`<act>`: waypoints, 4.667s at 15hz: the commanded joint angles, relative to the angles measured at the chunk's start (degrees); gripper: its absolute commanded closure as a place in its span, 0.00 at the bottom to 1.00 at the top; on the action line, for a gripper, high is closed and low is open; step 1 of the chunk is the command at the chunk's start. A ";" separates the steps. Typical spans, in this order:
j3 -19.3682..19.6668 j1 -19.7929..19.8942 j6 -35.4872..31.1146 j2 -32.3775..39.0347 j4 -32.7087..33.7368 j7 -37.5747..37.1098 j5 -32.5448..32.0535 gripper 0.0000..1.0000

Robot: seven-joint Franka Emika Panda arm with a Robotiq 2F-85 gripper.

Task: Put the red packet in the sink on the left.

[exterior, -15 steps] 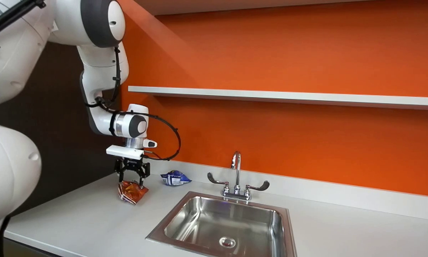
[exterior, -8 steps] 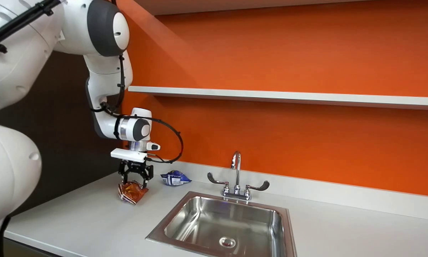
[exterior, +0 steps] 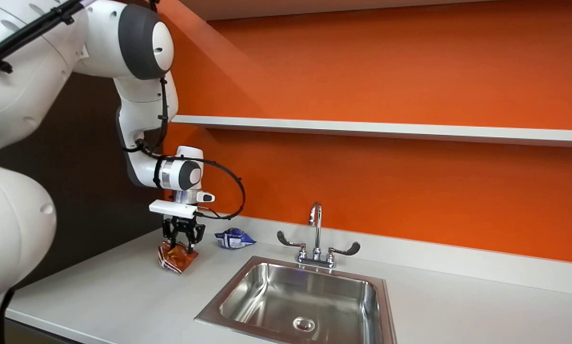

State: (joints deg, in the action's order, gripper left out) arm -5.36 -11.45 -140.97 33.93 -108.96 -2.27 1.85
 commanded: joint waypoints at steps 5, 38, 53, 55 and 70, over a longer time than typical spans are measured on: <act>0.41 -0.77 0.42 0.63 0.78 -1.92 -1.47 0.95; 10.53 6.71 5.16 -23.69 -17.45 -12.35 -9.83 1.00; 19.60 16.46 -2.29 -15.30 -15.14 -13.27 -13.49 1.00; 20.03 16.54 -3.69 -12.64 -14.68 -13.08 -13.00 1.00; 20.00 14.52 -9.86 3.30 -8.36 -11.71 -11.04 1.00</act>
State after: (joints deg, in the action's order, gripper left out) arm 14.85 3.53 -150.11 34.48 -119.67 -13.51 -9.66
